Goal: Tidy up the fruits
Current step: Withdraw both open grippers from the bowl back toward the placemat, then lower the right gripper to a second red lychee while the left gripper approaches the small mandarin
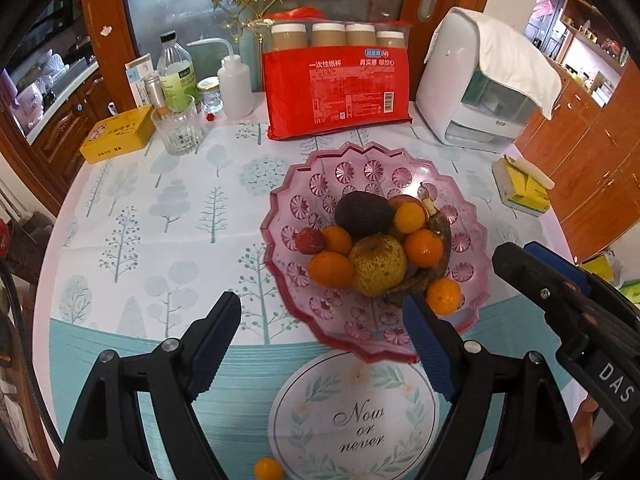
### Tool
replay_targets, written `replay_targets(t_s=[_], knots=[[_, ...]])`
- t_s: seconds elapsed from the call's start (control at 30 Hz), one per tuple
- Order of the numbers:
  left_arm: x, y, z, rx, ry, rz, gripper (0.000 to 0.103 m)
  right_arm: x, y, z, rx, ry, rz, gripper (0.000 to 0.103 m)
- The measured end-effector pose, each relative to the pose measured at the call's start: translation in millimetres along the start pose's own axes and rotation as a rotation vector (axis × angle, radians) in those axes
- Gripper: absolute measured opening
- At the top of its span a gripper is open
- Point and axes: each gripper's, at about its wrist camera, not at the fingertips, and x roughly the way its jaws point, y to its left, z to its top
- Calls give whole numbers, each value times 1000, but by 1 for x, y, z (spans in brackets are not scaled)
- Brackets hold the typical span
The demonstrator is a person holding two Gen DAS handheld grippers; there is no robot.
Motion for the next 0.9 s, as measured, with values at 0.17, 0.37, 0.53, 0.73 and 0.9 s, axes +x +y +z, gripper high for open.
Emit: replay_targets(t_s=[0.17, 0.37, 0.53, 0.73, 0.9], knots=[[-20, 14, -11, 7, -26, 4, 82, -13, 8, -14, 12, -14, -8, 45], [-40, 29, -26, 24, -52, 11, 83, -26, 21, -32, 21, -22, -15, 45], [-54, 40, -41, 41, -69, 12, 83, -33, 34, -53, 31, -17, -13, 45], [-64, 51, -60, 71, -81, -1, 85, -41, 52, -79, 9, -16, -31, 45], [-63, 60, -80, 106, -71, -15, 85, -41, 67, -110, -36, 5, -51, 45]])
